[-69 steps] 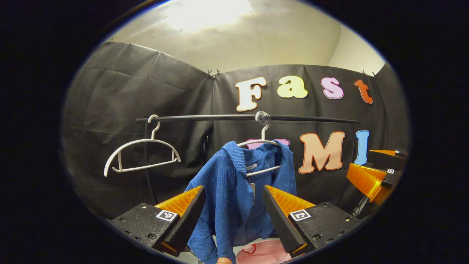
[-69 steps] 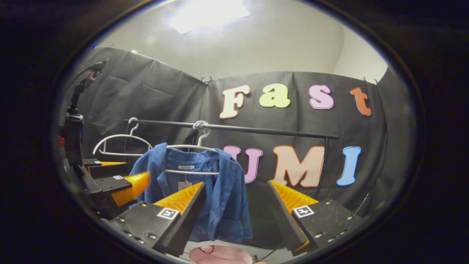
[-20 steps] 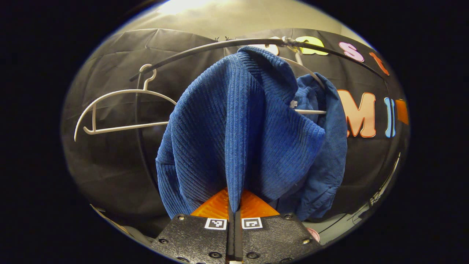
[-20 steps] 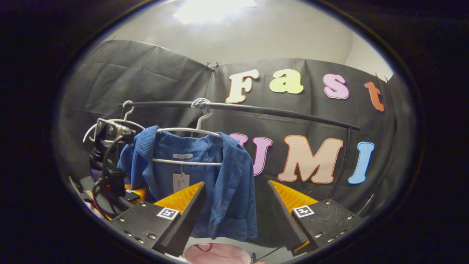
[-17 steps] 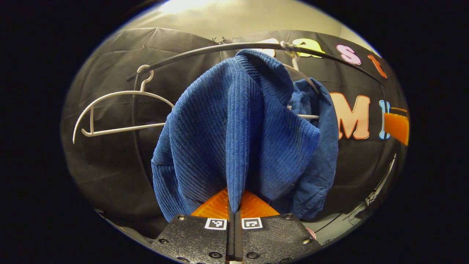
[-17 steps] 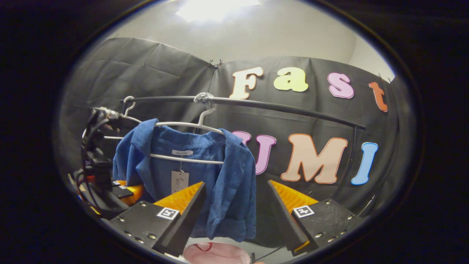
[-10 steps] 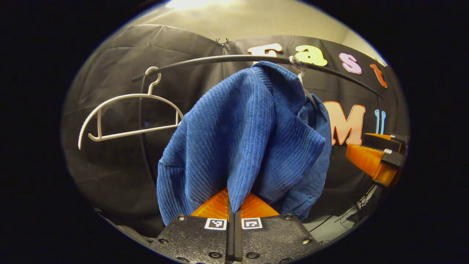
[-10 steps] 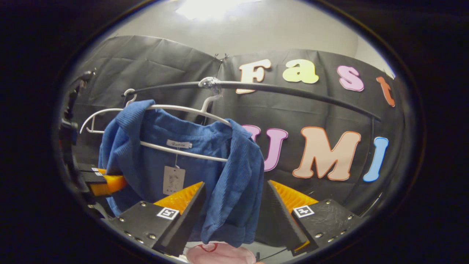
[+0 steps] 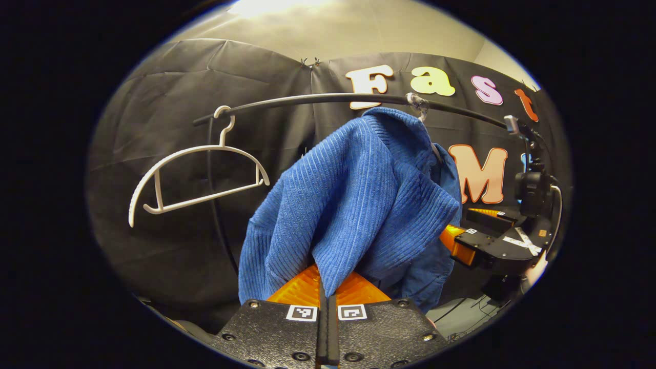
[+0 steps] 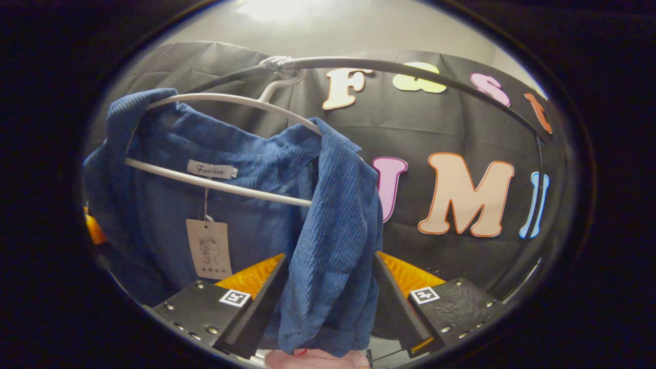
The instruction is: Grasp the clothes on the hanger with both hands and then place them into the laundry hamper below.
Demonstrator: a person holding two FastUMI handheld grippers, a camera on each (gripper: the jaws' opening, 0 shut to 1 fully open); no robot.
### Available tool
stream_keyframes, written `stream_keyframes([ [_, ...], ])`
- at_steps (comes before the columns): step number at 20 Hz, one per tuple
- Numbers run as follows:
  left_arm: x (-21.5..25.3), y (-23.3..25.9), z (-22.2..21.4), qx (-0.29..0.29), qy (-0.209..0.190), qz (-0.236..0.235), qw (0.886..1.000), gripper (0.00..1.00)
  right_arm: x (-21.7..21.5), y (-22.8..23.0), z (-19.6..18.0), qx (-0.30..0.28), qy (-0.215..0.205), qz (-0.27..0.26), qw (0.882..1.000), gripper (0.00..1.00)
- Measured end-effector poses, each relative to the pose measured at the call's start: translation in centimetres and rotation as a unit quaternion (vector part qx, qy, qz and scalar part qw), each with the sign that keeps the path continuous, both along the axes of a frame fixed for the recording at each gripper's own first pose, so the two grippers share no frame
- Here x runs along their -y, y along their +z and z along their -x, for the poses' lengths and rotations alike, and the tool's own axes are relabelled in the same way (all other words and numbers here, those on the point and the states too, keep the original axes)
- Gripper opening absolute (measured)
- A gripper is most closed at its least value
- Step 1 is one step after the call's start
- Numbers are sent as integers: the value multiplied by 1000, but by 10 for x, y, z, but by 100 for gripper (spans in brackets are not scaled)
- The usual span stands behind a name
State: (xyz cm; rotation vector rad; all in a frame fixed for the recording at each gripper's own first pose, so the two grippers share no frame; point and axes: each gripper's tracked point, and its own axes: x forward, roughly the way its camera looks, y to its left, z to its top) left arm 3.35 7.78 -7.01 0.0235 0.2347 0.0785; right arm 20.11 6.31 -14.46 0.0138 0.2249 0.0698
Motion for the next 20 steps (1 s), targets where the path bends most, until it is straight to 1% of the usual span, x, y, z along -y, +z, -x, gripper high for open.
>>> stream_keyframes([
  [1, -3, 2, 0, 1, 4, 1, 1000, 1, -1, -5, -5, -5, -1, -4, 1000, 98],
  [3, -9, 5, 2, 3, 13, 4, 1000, 1, -2, -14, -14, -13, -3, -11, 1000, 98],
  [4, -12, 8, 2, 4, 18, 5, 1000, 0, -2, -18, -20, -16, -6, -9, 1000, 95],
  [5, -15, 10, 3, 6, 22, 6, 1000, 1, -2, -21, -24, -19, -6, -8, 1000, 98],
  [6, -17, 13, 4, 7, 25, 9, 1000, 1, -5, -26, -30, -24, -2, -10, 1000, 95],
  [7, -19, 16, 5, 10, 29, 11, 999, 1, -4, -30, -35, -29, -1, -12, 1000, 98],
  [8, -21, 21, 7, 13, 32, 12, 999, 0, -2, -33, -38, -32, -5, -11, 999, 98],
  [9, -24, 25, 8, 17, 37, 12, 999, 1, 1, -36, -40, -36, -7, -9, 999, 92],
  [13, -33, 40, 14, 27, 50, 19, 998, 0, 6, -43, -47, -47, -9, -2, 999, 29],
  [15, -36, 47, 18, 32, 52, 26, 998, 0, 12, -43, -48, -47, -13, 13, 999, 18],
  [18, -45, 57, 23, 39, 57, 34, 997, 0, 26, -36, -47, -42, -25, 35, 998, 18],
  [20, -52, 65, 28, 44, 63, 43, 996, 0, 37, -30, -49, -36, -38, 34, 998, 18],
])
